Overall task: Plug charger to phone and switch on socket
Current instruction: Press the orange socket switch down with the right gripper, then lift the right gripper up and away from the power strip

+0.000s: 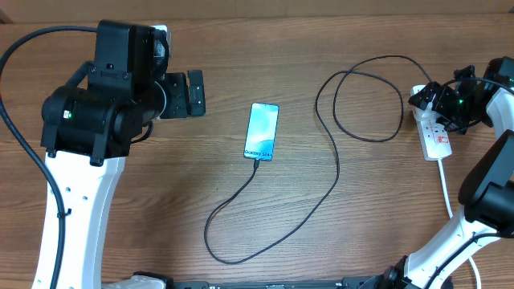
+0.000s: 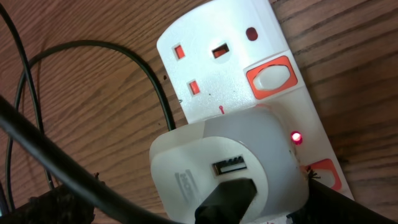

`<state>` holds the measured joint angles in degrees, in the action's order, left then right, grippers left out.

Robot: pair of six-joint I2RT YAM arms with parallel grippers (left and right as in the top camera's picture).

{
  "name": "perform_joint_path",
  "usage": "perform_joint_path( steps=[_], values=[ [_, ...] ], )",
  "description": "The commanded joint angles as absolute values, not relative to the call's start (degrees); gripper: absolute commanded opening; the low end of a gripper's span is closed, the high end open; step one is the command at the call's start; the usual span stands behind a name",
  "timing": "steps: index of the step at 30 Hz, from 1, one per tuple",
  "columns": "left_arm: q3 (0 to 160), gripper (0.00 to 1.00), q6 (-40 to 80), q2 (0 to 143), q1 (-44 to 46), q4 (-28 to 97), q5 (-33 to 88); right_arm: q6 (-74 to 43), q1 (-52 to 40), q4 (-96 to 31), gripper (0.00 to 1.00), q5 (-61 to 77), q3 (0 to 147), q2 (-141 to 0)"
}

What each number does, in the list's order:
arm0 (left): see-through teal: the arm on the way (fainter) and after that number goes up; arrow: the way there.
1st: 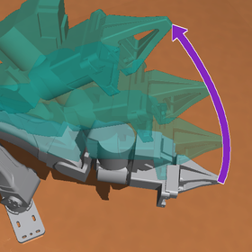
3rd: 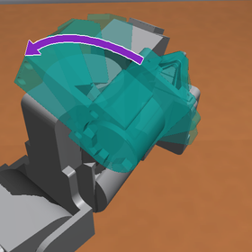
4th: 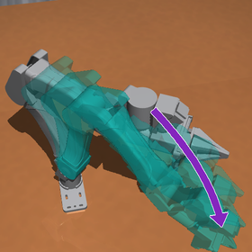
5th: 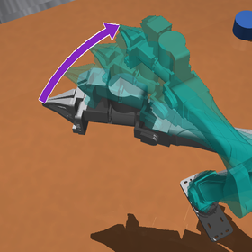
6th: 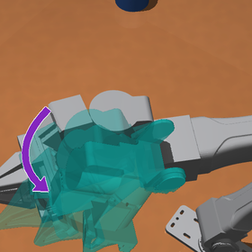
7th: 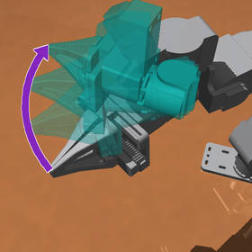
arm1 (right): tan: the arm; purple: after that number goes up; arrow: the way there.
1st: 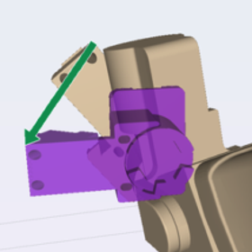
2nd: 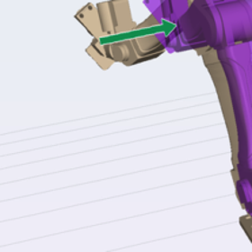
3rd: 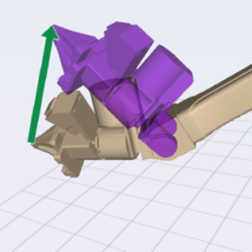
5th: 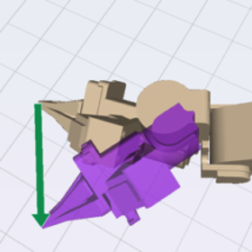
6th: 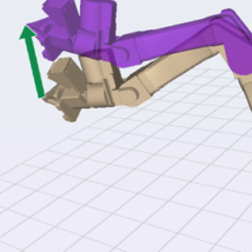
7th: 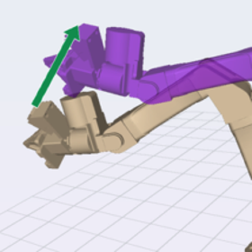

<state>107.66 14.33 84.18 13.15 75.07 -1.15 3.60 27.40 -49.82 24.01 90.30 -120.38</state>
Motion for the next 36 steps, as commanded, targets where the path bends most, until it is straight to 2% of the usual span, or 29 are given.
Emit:
perform_joint_path(
  steps=[1,14,22,36],
  values=[
    [107.9,0.99,12.84,84.53,13.52,75.02,-1.89,3.11,26.63,-50.54,1.0,27.31,89.14,-120.68],
    [107.9,0.99,12.84,84.53,13.52,75.02,-1.89,0.27,26.76,-51.09,1.0,26.33,89.69,-120.66],
    [107.9,0.99,12.84,84.53,13.52,75.02,-1.89,-2.87,26.81,-58.13,1.0,17.19,96.2,-119.52],
    [107.9,0.99,12.84,84.53,13.52,75.02,-1.89,-9.04,26.65,-67.75,1.0,10.07,101.27,-102.8]
  ],
)
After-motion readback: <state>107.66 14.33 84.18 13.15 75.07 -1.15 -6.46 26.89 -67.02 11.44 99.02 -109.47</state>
